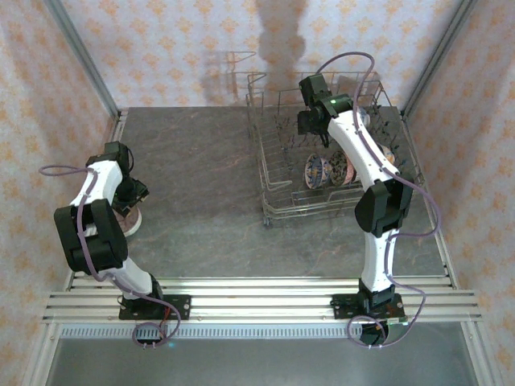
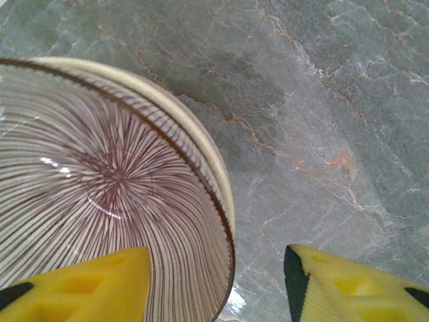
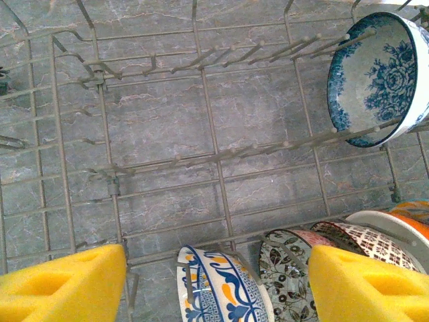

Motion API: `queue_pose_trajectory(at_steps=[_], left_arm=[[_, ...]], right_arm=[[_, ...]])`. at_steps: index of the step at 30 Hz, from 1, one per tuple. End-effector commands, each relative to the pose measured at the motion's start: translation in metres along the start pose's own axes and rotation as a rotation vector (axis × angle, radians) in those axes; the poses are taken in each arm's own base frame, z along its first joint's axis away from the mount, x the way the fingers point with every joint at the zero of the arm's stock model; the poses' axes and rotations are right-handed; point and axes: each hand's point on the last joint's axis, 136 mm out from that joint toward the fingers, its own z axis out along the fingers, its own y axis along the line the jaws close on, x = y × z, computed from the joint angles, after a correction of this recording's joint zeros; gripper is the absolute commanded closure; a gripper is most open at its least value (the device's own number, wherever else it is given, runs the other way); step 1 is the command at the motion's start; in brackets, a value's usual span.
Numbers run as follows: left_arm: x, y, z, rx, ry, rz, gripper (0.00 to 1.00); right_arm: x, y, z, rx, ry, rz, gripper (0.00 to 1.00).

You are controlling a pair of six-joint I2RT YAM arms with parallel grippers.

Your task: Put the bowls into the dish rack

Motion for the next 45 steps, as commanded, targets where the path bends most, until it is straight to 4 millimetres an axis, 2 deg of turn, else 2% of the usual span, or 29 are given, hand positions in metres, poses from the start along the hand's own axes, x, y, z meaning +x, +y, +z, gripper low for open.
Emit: queue_pose_trajectory(at_steps=[1,8,21,32,41,45], left_arm=[[-0.011,0.002,0.002,-0.016,-0.022,0.012,0.5],[-0.01,0.001,0.003,-0.005,-0.019,0.017,0.71],[-0.005,0.001,-0.009,0.034,-0.016,0.023,0.96],[-0.003,0.005,-0.045,0.101,-0.084,-0.01,1.0],[0.001,-0.009,-0.085,0.259,-0.137,-0.082,1.0],[0.008,-0.024,-0.105,0.341,-0.156,-0.102,1.0]], right_arm=[[-0.006,-0.006,-0.009,0.008,-0.028,-0.002,0.28],[-0.006,-0.003,-0.003,0.011,-0.015,-0.002,0.29],[-0.006,0.0,0.001,0.005,-0.004,0.001,0.29],[-0.008,0.008,-0.004,-0.051,-0.003,0.016,0.29],[-0.01,0.013,-0.015,-0.1,-0.011,0.035,0.29],[-0.014,0.011,-0.025,-0.109,-0.033,0.032,0.29]])
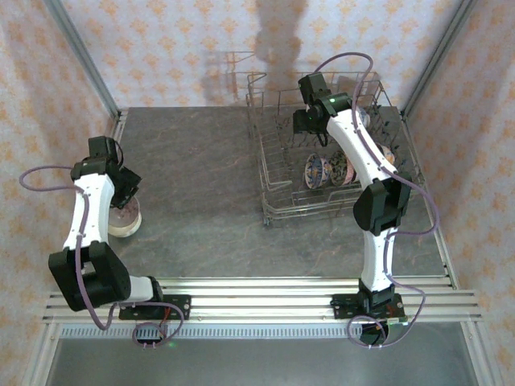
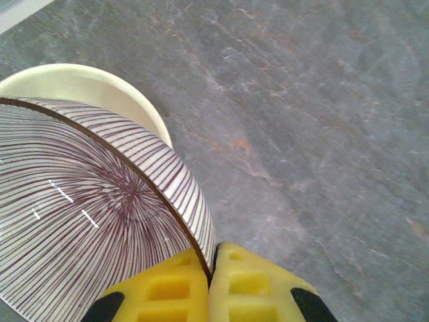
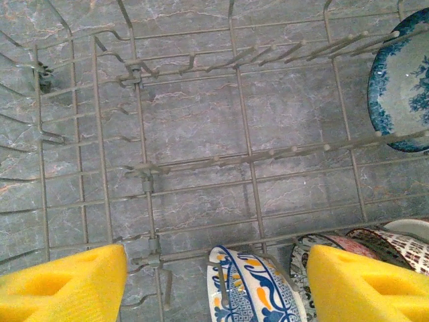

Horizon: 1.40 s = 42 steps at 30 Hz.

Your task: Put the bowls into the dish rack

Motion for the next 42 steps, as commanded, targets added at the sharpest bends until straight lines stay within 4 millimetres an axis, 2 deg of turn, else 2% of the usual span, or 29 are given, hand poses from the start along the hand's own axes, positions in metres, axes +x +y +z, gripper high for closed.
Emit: queue_pose_trajectory(at_steps=[1,6,9,14,17,19,22,28,31,36,42], left_arm=[[0.004,-0.024,-0.024,0.093,-0.03,-0.025,1.0],[0.013,-0.065,-0.041,0.198,-0.054,-0.048,1.0],[0.019,-0.091,-0.049,0.26,-0.068,-0.073,1.0],[0.029,-0.146,-0.067,0.385,-0.122,-0.123,1.0],[0.037,-0.18,-0.079,0.447,-0.141,-0.143,1.0],[0.044,-0.203,-0.09,0.489,-0.141,-0.148,1.0],[0.052,-0.224,-0.102,0.539,-0.146,-0.191,1.0],[0.057,-0.251,-0.135,0.617,-0.16,-0.217,1.0],[0.062,-0.262,-0.148,0.649,-0.153,-0.218,1.0],[0.073,-0.267,-0.148,0.648,-0.114,-0.224,1.0],[0.079,-0.274,-0.157,0.67,-0.111,-0.226,1.0]], right_arm=[[-0.016,-0.005,-0.032,-0.014,-0.065,0.013,0.29],[-0.033,-0.004,-0.057,-0.038,-0.12,0.009,0.29],[-0.036,0.007,-0.068,-0.115,-0.13,0.028,0.3],[-0.034,0.028,-0.093,-0.203,-0.159,0.004,0.32],[-0.028,0.052,-0.109,-0.264,-0.179,-0.036,0.32],[-0.02,0.075,-0.12,-0.314,-0.192,-0.074,0.33],[-0.009,0.11,-0.133,-0.379,-0.221,-0.117,0.33],[0.019,0.169,-0.148,-0.517,-0.268,-0.156,0.34],[0.027,0.19,-0.148,-0.55,-0.269,-0.16,0.35],[0.035,0.216,-0.153,-0.625,-0.293,-0.142,0.37],[0.036,0.229,-0.15,-0.636,-0.331,-0.134,0.38]])
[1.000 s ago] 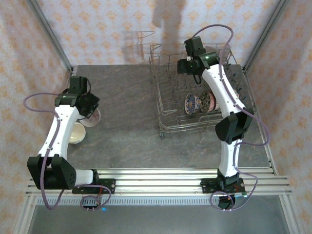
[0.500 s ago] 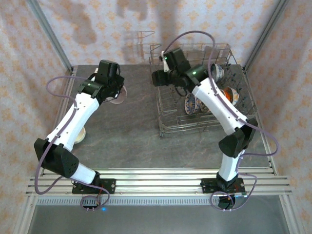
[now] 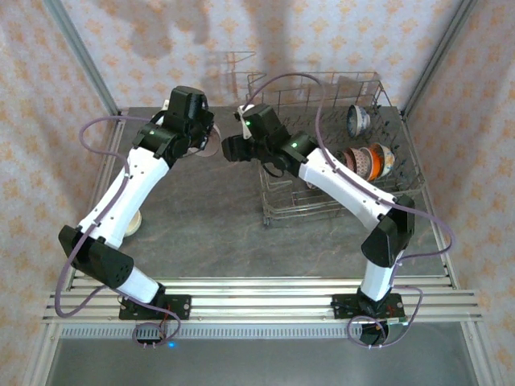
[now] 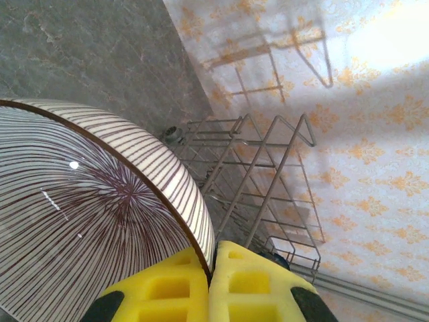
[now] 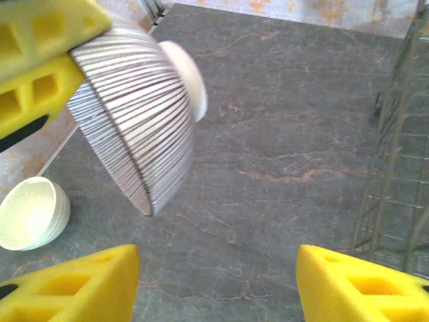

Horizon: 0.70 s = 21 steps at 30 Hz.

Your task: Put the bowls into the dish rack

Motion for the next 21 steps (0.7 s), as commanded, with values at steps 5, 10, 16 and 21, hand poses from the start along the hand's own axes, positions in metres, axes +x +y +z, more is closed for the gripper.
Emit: queue_pose_trajectory(at_steps=[5,10,16,21], left_arm=[[0.005,-0.031,-0.007,0.065,-0.015,-0.035,1.0],[0.006,-0.038,-0.01,0.074,-0.029,-0.035,1.0],[0.007,-0.045,-0.014,0.082,-0.041,-0.035,1.0],[0.013,-0.049,-0.013,0.094,-0.024,-0.047,1.0]], right_arm=[[-0.033,0.011,-0.002,-0.038,-0.156,0.056,0.42],[-0.034,-0.003,0.006,0.052,-0.184,0.095,0.49],[-0.034,-0.016,0.011,0.15,-0.226,0.109,0.62],[-0.027,-0.028,0.018,0.207,-0.236,0.113,0.64]])
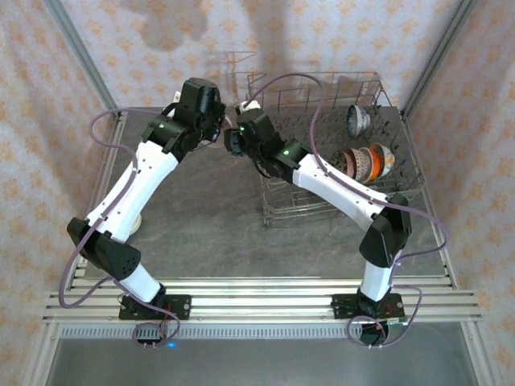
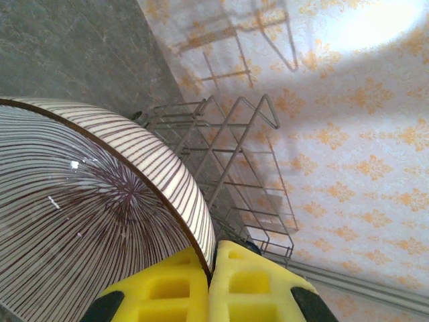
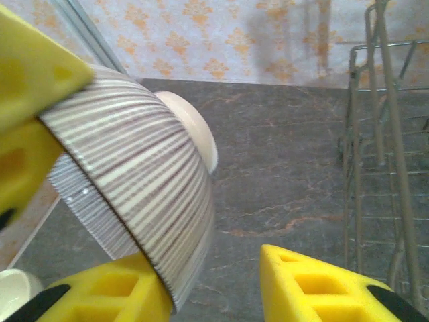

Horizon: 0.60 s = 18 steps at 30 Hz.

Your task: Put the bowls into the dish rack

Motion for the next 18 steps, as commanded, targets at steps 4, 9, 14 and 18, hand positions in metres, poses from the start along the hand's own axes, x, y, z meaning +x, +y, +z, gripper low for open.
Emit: queue_pose_trajectory(at_steps=[4,9,14,18], left_arm=[[-0.001,-0.015,-0.004,0.036,-0.03,-0.032,1.0],[0.004,-0.015,-0.001,0.038,-0.02,-0.039,1.0],[0.006,-0.016,0.001,0.041,-0.015,-0.038,1.0],[0.008,-0.019,0.003,0.055,-0.009,-0.03,1.0]], right_arm=[[-0.002,-0.011,0.01,0.078,-0.066,0.024,0.66],[-0.005,-0.013,0.012,0.085,-0.092,0.041,0.75],[-0.008,-0.017,0.01,0.107,-0.112,0.049,0.92],[-0.012,-0.022,0.005,0.131,-0.132,0.052,1.0]])
